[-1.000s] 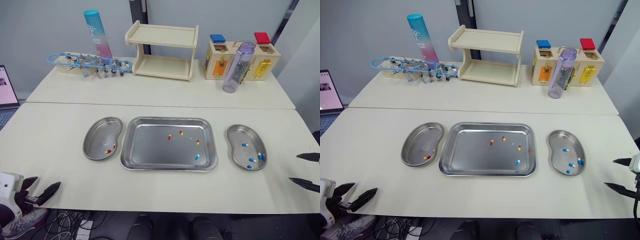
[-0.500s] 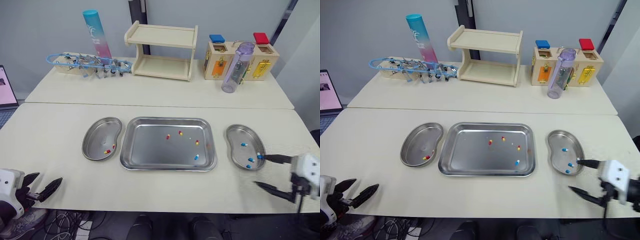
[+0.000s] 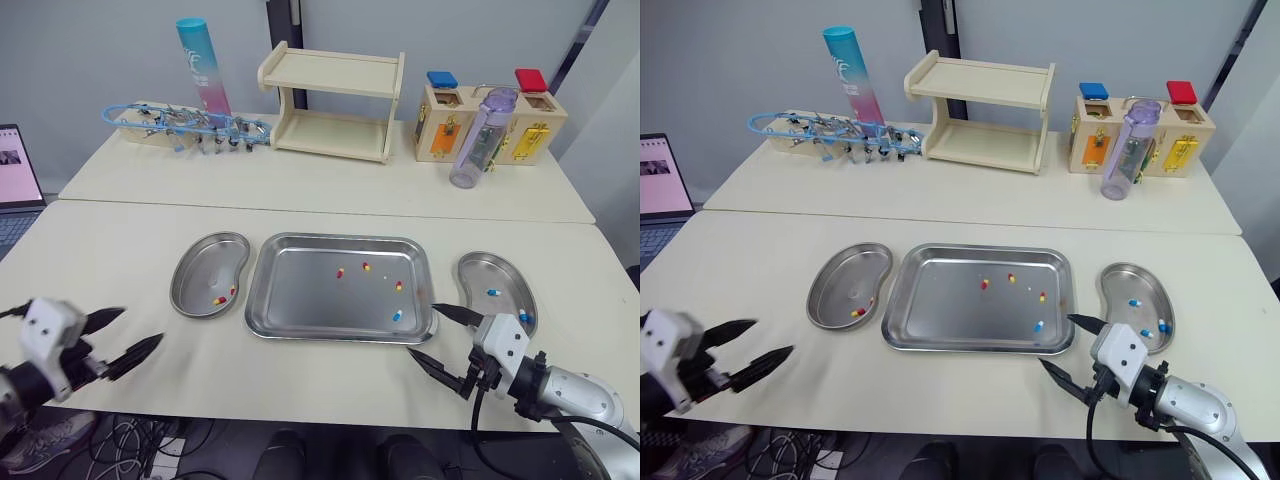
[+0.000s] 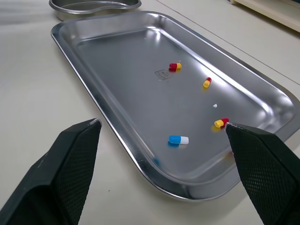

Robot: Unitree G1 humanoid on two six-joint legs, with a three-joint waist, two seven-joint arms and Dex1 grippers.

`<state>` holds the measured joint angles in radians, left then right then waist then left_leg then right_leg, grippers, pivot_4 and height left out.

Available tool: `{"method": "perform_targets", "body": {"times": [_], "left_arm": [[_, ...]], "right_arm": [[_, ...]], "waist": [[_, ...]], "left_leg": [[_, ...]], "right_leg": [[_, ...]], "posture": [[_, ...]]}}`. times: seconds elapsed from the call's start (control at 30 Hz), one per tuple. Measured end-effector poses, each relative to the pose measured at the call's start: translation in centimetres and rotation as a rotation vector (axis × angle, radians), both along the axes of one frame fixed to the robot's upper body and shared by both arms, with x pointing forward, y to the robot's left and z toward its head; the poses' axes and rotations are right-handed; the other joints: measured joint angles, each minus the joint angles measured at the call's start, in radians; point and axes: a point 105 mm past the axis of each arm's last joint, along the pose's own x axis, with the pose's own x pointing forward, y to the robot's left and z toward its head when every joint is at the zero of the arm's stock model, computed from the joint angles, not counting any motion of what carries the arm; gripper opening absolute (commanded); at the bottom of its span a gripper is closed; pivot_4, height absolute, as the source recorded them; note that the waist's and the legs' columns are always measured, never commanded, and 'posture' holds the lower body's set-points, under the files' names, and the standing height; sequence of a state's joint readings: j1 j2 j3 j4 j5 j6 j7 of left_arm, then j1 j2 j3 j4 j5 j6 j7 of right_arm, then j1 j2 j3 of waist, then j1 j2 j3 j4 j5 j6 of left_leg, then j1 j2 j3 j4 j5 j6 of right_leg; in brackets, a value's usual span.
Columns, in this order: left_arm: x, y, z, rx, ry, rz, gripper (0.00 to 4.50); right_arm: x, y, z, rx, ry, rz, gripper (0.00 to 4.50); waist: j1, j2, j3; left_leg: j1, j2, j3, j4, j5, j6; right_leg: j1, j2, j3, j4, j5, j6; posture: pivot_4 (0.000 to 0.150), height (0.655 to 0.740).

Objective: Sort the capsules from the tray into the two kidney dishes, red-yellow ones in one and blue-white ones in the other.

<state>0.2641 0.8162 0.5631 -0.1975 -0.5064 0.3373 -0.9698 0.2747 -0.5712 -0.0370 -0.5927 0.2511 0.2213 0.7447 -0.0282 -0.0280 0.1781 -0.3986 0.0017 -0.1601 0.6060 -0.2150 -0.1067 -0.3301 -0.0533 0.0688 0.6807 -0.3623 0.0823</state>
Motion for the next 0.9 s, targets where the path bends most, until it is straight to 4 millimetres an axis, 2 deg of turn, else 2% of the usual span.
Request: {"method": "perform_targets", "body": {"times": [0.17,0.3,0.37,0.47,0.63,0.9], "left_arm": [[3.9,-6.4,2.5,-0.031,-0.086,-0.203,4.43],[5.7,-10.6,2.4,-0.067,-0.101,-0.325,4.43],[6.5,-12.3,2.0,-0.082,-0.089,-0.390,4.04],[7.4,-14.1,0.9,-0.076,-0.054,-0.475,3.23],[10.2,-17.0,-0.2,-0.055,-0.030,-0.541,3.23],[11.7,-20.4,-2.2,-0.056,-0.008,-0.501,3.23]], "right_arm": [[0.3,0.7,-0.5,0.000,-0.008,0.001,4.50],[0.3,1.2,-0.7,0.013,-0.002,0.004,4.50],[0.3,1.4,-0.8,0.019,0.002,0.002,4.50],[0.2,1.9,-1.0,0.034,0.015,0.009,4.50],[0.0,2.8,-1.4,0.055,0.035,0.014,4.50],[0.1,2.6,-1.6,0.054,0.036,-0.024,4.50]], "waist": [[-0.004,0.001,0.000],[-0.009,0.001,0.001],[-0.009,0.001,0.001],[-0.010,0.001,0.001],[-0.004,0.001,0.000],[-0.008,0.001,0.000]], "left_leg": [[0.000,0.000,0.000,0.000,0.000,0.000],[0.000,0.000,0.000,0.000,0.000,0.000],[0.000,-0.001,0.000,0.000,0.000,0.000],[0.000,-0.001,0.000,0.001,0.000,0.000],[-0.001,-0.002,-0.001,0.002,0.000,0.000],[-0.001,-0.002,-0.001,0.003,0.000,0.000]], "right_leg": [[0.000,0.000,0.000,0.001,0.000,0.000],[0.000,0.000,0.000,0.001,0.000,0.000],[0.000,0.000,0.000,0.001,0.000,0.000],[-0.001,0.000,0.000,0.001,0.000,0.000],[0.000,0.000,0.000,0.001,0.000,0.001],[-0.001,0.000,0.000,0.002,0.000,0.001]], "posture": [[0.150,0.7400],[0.150,0.7400],[0.150,0.7400],[0.150,0.7400],[0.150,0.7400],[0.150,0.7400]]}}
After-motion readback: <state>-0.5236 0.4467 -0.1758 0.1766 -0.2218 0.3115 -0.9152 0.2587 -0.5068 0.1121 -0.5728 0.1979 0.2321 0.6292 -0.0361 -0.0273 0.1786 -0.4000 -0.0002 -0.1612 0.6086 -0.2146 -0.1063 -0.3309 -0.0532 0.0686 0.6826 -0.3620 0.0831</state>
